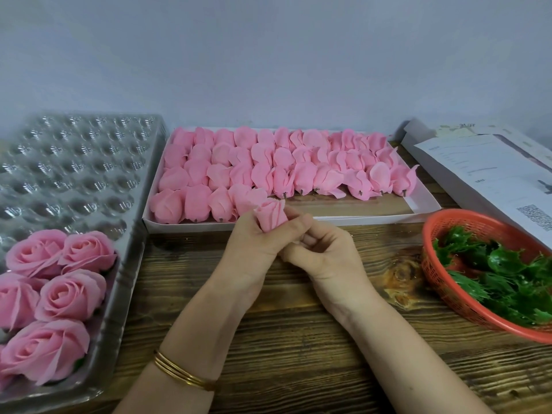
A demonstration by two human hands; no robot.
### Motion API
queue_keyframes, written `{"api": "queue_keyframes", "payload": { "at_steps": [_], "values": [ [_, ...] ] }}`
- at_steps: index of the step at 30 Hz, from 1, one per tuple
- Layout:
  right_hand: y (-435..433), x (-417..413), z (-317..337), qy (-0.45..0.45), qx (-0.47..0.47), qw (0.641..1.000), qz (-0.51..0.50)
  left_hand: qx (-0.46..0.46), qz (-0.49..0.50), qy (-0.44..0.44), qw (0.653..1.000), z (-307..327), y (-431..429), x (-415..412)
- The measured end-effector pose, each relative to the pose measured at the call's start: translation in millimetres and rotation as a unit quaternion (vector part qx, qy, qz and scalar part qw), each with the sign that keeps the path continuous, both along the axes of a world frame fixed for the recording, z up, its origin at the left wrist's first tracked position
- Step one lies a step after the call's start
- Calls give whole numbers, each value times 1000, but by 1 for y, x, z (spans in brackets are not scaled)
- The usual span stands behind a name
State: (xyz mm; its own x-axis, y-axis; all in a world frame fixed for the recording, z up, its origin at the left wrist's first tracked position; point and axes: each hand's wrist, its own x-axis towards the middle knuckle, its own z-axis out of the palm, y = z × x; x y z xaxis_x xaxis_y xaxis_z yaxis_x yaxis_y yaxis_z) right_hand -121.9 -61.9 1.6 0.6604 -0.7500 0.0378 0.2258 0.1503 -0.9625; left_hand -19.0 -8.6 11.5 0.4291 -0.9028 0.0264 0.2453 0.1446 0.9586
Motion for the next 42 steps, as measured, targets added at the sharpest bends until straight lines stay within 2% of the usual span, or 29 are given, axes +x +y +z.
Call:
{"api": "queue_keyframes", "payload": {
  "at_steps": [7,9,14,17,23,30,39,42],
  "values": [
    [-1,1,5,-39,147,983,105,11,-29,54,998,7,6,0],
    [-1,1,4,-36,132,985,104,6,-20,59,998,8,6,0],
    [3,1,-2,29,-19,999,0,11,37,52,998,5,1,-4],
    [1,1,-1,34,-63,997,-10,16,53,55,997,6,2,-5],
    [-2,-2,-2,33,-51,998,-7,6,10,49,999,9,4,-3],
    [-2,-1,7,5,110,989,96,29,-36,70,997,8,7,2],
    [-1,1,-1,40,21,999,21,44,-11,55,997,10,5,-4],
    [-1,0,1,36,33,998,44,45,-37,59,997,7,6,-1]
  ]
}}
